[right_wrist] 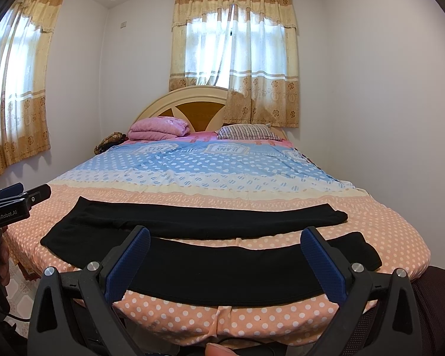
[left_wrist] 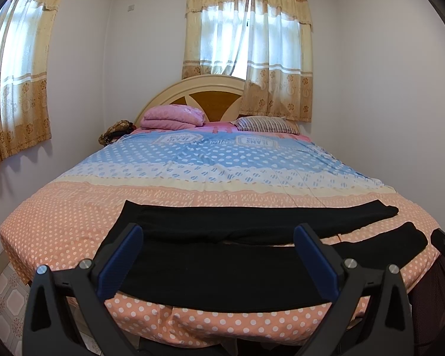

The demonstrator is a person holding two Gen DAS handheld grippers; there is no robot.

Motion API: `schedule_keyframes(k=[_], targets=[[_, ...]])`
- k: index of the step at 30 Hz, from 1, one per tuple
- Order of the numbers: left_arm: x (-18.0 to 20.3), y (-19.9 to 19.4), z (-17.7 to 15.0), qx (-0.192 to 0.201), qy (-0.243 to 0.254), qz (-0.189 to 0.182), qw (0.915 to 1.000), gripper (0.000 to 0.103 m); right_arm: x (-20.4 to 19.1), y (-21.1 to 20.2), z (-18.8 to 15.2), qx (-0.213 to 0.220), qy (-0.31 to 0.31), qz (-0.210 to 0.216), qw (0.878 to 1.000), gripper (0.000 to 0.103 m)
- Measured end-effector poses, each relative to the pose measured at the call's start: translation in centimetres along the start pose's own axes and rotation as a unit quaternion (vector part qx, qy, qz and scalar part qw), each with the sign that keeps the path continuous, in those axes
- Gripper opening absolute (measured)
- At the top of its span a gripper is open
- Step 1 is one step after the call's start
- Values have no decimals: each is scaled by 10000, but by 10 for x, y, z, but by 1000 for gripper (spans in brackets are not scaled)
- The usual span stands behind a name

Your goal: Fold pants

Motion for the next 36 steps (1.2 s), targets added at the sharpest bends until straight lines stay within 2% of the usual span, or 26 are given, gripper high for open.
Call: schedule_keyframes(k=[36], targets=[[4, 4, -4, -109, 7, -4, 9999, 103, 3, 10, -6, -215, 26, -55, 9998, 102]])
Point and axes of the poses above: each gripper's, at about its wrist camera, not at the fingertips, and y roughly the way its jaws point, x to its right, z to its top, the point moved 2 cm from there along y, roughly the way its jaws point, and after that the axes turned 5 degrees about x, right-handed, at the moved point
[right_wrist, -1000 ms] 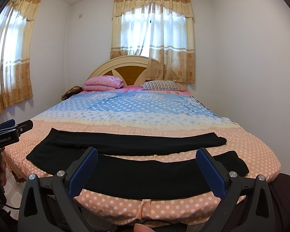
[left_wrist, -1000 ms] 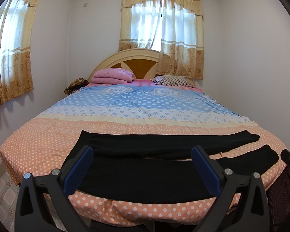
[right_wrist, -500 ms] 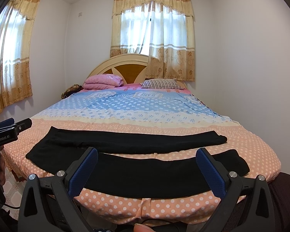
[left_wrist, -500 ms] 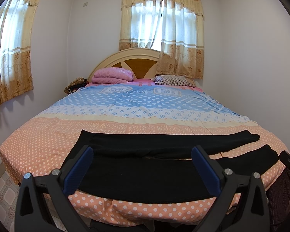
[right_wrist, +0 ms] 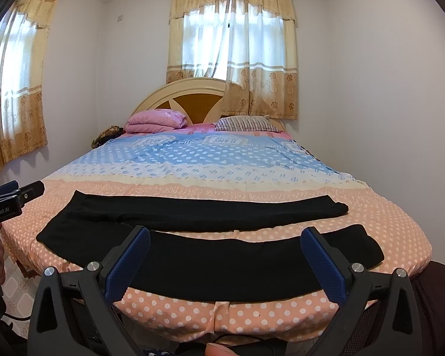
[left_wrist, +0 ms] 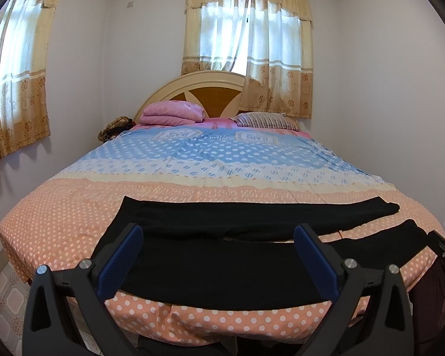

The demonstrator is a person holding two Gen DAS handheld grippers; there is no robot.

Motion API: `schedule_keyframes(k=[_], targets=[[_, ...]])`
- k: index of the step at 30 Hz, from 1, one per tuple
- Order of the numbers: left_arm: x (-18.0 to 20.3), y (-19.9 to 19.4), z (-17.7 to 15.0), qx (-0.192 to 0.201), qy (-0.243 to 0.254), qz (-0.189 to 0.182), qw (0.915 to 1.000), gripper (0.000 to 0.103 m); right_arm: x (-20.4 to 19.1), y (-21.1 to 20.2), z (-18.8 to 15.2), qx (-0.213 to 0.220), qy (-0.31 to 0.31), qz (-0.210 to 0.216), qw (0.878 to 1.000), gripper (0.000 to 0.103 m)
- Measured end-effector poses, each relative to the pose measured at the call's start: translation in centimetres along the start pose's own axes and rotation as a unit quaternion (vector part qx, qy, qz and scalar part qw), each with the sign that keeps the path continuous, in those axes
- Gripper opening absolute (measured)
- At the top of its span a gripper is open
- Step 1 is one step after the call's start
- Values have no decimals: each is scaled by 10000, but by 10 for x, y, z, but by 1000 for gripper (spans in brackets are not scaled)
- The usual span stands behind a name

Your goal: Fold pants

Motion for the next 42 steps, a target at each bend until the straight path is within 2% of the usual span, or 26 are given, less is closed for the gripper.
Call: schedule_keyframes(k=[11, 15, 17, 21, 25, 28, 32, 34, 37, 39, 42], targets=[[1, 19, -10, -208, 59, -10, 9998, 103, 5, 23, -11, -200, -3, -123, 9997, 102], [-6, 49, -20, -416, 176, 56, 9990, 103, 7, 43, -22, -271, -99, -133, 9995, 102], [-14, 68, -24, -533, 332, 134, 9979, 103, 11, 59, -29, -445, -138, -48, 9989, 102], [-45, 118, -30, -776, 636, 450, 9939, 103, 31, 88, -41, -679, -85, -17, 9977, 102], [-91, 165, -28, -1066, 631, 826, 9888, 103, 49, 116, -49, -926, -88, -137, 9956, 102], [-119, 190, -19, -1074, 725, 1087, 9856, 103, 58, 132, -47, -1011, -193, -208, 9945, 102], [-155, 228, -13, -1285, 713, 1163, 9823, 103, 74, 154, -37, -1076, -398, -278, 9930, 101], [-171, 246, -13, -1409, 597, 1142, 9816, 103, 81, 162, -32, -1075, -466, -325, 9926, 92], [-191, 271, -14, -1615, 429, 1040, 9804, 101, 92, 181, -30, -1243, -444, -372, 9906, 80], [-204, 290, -17, -1774, 279, 912, 9795, 94, 99, 193, -32, -1380, -356, -369, 9891, 74], [-217, 317, -23, -2073, 66, 761, 9753, 74, 104, 207, -37, -1547, -259, -369, 9869, 74]])
Point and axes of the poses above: each gripper's, at about its wrist camera, not at the fingertips, and y roughly the way its jaws point, x to its right, z to its top, the point moved 2 cm from there along y, roughly the way its jaws point, and after that the axes turned 5 degrees about x, right-handed, at the moved point
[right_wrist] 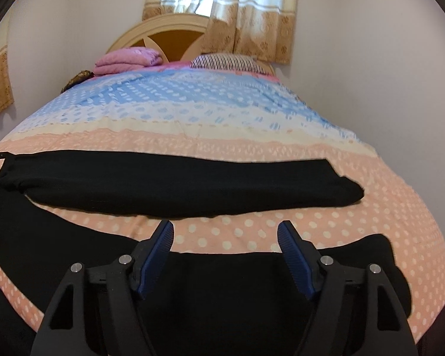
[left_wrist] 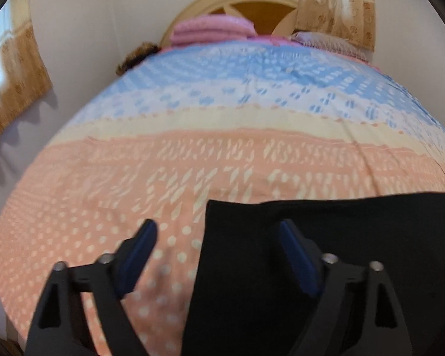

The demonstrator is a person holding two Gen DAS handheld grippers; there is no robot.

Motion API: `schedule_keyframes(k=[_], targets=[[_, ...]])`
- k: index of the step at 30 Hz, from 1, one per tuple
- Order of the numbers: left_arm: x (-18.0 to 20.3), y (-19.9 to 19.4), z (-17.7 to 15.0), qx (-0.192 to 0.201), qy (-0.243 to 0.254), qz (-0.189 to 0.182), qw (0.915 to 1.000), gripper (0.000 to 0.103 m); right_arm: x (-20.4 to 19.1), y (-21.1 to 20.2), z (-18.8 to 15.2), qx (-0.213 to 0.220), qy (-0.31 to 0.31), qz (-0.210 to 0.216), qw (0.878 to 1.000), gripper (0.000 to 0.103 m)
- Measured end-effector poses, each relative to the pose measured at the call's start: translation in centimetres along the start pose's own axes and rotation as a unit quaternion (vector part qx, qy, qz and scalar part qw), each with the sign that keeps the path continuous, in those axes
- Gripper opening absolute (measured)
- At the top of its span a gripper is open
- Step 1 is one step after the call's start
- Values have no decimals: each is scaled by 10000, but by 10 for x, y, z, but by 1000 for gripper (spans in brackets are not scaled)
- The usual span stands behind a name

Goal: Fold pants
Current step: 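Lower both grippers onto the black pants and grasp the waistband end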

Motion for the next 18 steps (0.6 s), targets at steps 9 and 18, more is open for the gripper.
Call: schedule_keyframes(k=[9, 18], targets=[[-3, 37, -12, -457, -343, -571, 9967, 55, 11, 21, 14, -84, -196, -175, 9996, 57], [-5, 43, -12, -672, -308, -458, 9962, 75, 87, 44, 52, -57, 927, -310, 9952, 54]])
Point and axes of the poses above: each gripper's, at about its wrist camera, not at the fingertips, and y roughly the way its jaws point, x to its right, z to its top, the point moved 2 cm from there along y, roughly the way its jaws point, and after that the axes turned 5 degrees about x, right-handed, at the moved point
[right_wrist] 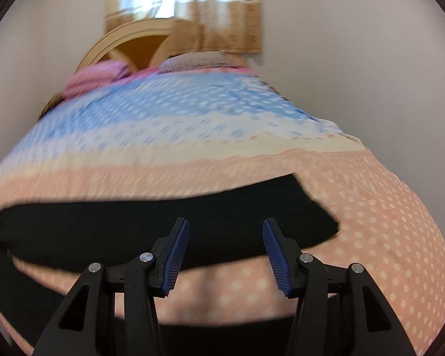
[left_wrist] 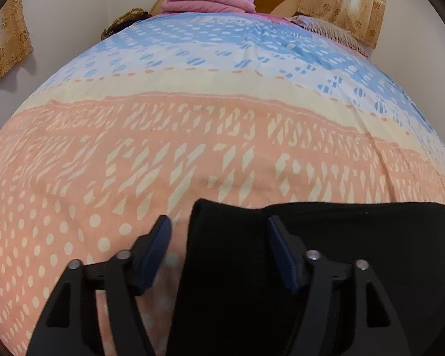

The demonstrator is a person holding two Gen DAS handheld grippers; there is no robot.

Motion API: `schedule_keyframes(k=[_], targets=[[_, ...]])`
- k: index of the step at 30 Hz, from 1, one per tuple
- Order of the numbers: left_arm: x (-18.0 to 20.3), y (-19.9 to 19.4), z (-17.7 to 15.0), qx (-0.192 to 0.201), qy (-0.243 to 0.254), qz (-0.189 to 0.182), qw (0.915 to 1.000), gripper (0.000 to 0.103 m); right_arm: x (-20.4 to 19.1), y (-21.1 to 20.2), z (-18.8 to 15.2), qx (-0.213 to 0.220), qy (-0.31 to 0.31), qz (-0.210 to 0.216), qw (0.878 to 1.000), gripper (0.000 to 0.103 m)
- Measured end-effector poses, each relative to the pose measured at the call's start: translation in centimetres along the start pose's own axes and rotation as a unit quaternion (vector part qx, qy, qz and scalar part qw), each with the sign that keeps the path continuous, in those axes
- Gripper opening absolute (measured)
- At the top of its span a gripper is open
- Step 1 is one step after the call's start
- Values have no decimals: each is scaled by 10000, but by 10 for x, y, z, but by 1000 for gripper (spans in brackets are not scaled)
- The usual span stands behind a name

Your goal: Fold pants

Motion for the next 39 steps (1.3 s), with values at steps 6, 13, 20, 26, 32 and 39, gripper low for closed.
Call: schedule_keyframes(k=[6, 13, 20, 26, 32, 39], targets=[[2, 8, 4, -220, 46, 155, 9996, 100, 50, 27, 25, -78, 387, -328, 9987, 54], [2, -1, 7, 118, 121, -256, 9995, 55, 90, 81, 42, -687, 527, -268, 9959, 54], [6, -1, 11, 176, 223, -523, 9982, 35, 97, 137, 42, -1439, 711, 163, 9869, 54], [9, 4, 9, 170, 222, -556, 9981, 35, 84, 156, 37, -1644, 397, 230, 9853, 36], [17, -6, 10, 322, 422, -795, 9954, 13, 86, 145, 41, -1443, 330, 172, 9888, 8], [13, -25, 15, 660, 410, -953, 9924, 13, 81, 104, 61, -764, 325, 121, 9965, 5]])
Point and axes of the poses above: each gripper's, at about its wrist camera, not at the fingertips, and y roughly the way its jaws point, x to its right, z to its top, the point moved 2 cm from there along y, roughly the way its jaws point, and after that the axes turned 5 degrees about x, right-handed, at the moved point
